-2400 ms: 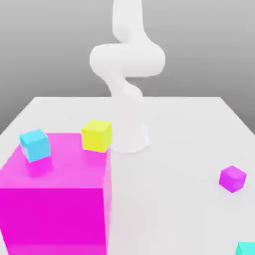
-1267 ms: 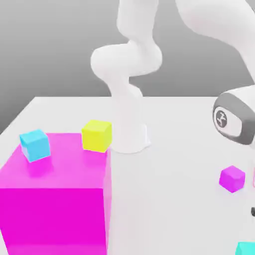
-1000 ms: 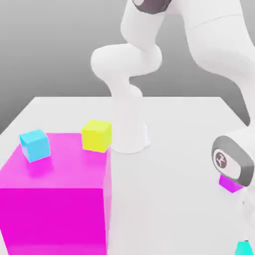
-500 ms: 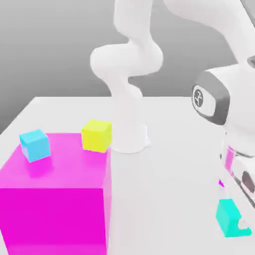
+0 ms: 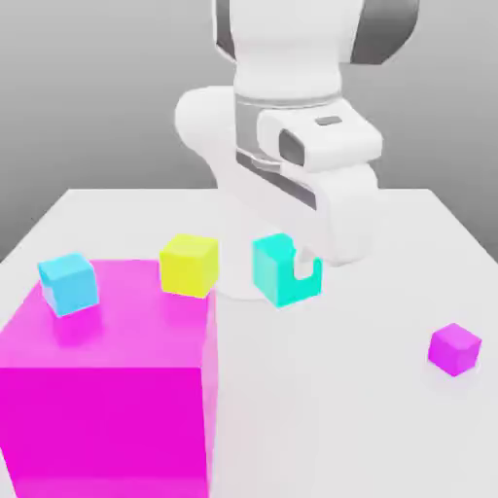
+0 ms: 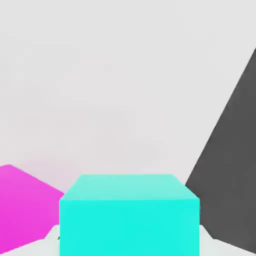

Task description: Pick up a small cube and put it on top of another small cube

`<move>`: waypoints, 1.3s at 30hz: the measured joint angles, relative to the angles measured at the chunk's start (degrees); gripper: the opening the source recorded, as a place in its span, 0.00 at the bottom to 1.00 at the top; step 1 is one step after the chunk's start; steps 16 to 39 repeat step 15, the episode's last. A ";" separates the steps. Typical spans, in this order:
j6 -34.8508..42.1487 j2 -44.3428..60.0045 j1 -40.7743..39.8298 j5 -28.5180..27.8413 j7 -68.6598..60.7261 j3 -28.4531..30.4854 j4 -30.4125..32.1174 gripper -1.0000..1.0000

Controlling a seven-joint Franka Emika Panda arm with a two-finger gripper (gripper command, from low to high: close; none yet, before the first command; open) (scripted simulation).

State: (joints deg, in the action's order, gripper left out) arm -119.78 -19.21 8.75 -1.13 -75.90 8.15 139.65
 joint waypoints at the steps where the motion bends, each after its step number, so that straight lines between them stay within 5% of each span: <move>1: 1.00 -1.99 -0.37 -0.80 -2.18 0.80 0.90 0.00; 8: 7.24 -15.64 -3.32 -7.48 -16.10 5.77 7.33 0.00; 12: -0.09 -14.39 -3.75 -9.11 -17.46 7.49 13.28 0.00; 13: -1.64 -13.90 -3.75 -9.31 -17.48 7.78 14.34 1.00; 39: -1.63 -13.90 -3.75 -9.32 -17.48 7.78 14.34 1.00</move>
